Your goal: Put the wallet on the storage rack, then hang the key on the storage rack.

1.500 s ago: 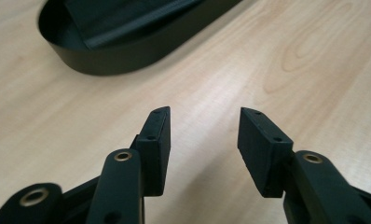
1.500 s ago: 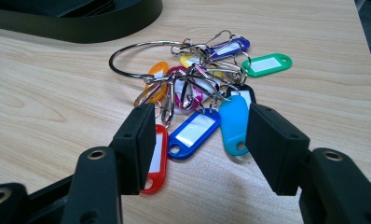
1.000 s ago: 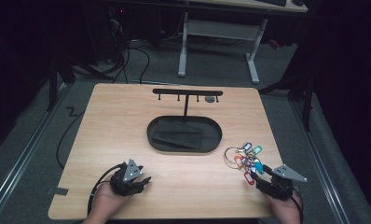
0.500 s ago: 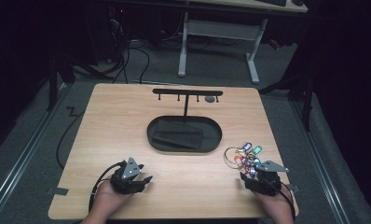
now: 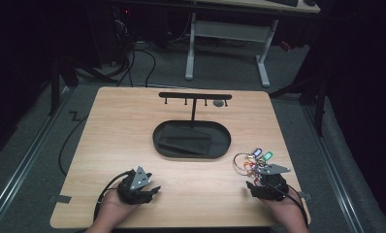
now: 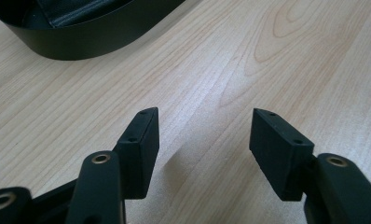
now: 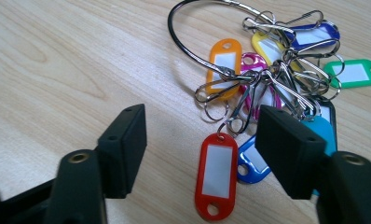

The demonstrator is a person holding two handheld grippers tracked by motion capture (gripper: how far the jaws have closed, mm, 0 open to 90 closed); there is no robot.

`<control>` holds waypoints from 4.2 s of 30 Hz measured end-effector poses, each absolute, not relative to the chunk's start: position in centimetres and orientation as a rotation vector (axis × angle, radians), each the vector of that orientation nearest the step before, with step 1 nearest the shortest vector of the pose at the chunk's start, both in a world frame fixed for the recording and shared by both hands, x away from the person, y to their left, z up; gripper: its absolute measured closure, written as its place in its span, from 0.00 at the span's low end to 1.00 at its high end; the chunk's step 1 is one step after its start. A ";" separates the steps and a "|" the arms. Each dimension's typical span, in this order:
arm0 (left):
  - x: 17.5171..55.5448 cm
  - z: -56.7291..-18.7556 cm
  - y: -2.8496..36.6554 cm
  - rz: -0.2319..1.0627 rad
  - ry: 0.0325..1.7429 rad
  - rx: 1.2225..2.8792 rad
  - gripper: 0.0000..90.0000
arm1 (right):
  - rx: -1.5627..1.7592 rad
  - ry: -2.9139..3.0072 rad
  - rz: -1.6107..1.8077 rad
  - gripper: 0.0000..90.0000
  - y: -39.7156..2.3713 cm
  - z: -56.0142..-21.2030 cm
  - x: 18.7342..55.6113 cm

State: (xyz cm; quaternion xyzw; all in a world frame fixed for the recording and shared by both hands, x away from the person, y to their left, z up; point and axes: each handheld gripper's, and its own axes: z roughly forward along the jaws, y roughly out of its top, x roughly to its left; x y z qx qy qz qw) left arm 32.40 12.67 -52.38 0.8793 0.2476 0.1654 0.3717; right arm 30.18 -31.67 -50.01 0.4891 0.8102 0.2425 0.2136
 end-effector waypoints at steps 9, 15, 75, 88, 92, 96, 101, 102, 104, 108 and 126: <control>32.5 -52.4 12.7 0.434 0.636 2.241 0.47 | 1.342 2.331 0.611 0.41 -31.6 -48.9 31.3; 32.7 -52.5 13.0 0.433 0.643 2.247 0.47 | 1.345 2.373 0.581 0.40 -31.2 -48.3 32.4; 32.0 -52.5 14.0 0.425 0.651 2.241 0.47 | 1.001 2.679 0.061 0.96 -26.3 -44.8 38.9; 32.2 -52.6 14.0 0.430 0.656 2.240 0.47 | 1.046 2.647 0.109 0.97 -27.9 -40.5 37.7; 32.2 -52.5 14.0 0.427 0.655 2.243 0.47 | 1.078 2.634 0.123 0.97 -28.3 -39.4 37.6; 32.1 -52.5 14.1 0.426 0.655 2.244 0.47 | 1.099 2.639 0.121 0.97 -28.6 -38.3 37.5; 32.1 -52.6 14.0 0.423 0.655 2.245 0.46 | 1.119 2.650 0.122 0.97 -28.8 -37.1 37.4; 32.1 -52.6 14.0 0.423 0.655 2.245 0.46 | 1.119 2.650 0.122 0.97 -28.8 -37.1 37.4; 32.1 -52.6 14.0 0.423 0.652 2.249 0.46 | 1.122 2.661 0.128 0.97 -28.9 -36.6 37.4; 32.1 -52.7 13.9 0.425 0.650 2.250 0.46 | 1.139 2.666 0.143 0.97 -29.1 -35.6 37.3; 32.2 -52.6 14.0 0.426 0.653 2.243 0.45 | 1.154 2.638 0.153 0.97 -29.0 -31.4 37.5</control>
